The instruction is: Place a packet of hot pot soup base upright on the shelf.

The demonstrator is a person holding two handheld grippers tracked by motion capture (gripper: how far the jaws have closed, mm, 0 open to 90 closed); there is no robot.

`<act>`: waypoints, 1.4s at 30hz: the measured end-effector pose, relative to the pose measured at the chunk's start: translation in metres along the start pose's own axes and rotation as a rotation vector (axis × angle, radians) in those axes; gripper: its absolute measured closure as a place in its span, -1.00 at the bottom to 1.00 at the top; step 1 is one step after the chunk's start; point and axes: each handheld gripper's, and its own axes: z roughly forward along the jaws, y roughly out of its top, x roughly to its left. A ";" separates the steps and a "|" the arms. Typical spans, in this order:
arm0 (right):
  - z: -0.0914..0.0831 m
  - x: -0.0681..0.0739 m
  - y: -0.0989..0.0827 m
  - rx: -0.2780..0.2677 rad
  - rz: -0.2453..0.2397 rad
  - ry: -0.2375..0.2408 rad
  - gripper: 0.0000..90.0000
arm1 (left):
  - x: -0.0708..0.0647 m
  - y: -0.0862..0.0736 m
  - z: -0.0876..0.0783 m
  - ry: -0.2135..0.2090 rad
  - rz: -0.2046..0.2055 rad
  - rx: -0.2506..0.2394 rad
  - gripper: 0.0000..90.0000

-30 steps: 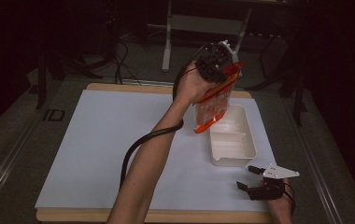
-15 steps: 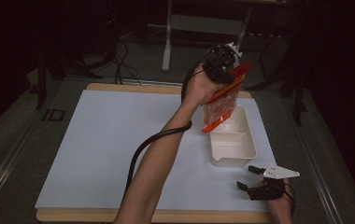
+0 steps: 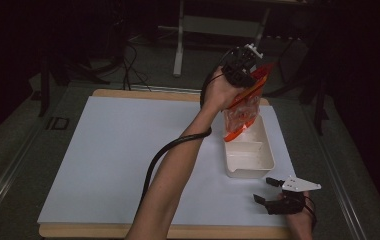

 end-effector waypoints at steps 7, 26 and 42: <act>0.000 0.000 0.000 0.000 0.000 0.000 -0.69 | -0.001 0.005 0.001 0.011 0.016 -0.004 1.00; 0.000 0.000 0.000 0.002 0.000 -0.001 -0.69 | -0.004 -0.002 0.023 -0.015 0.005 0.046 1.00; -0.001 -0.001 0.000 -0.004 0.007 0.003 -0.69 | -0.006 -0.003 0.047 -0.018 -0.044 0.056 0.99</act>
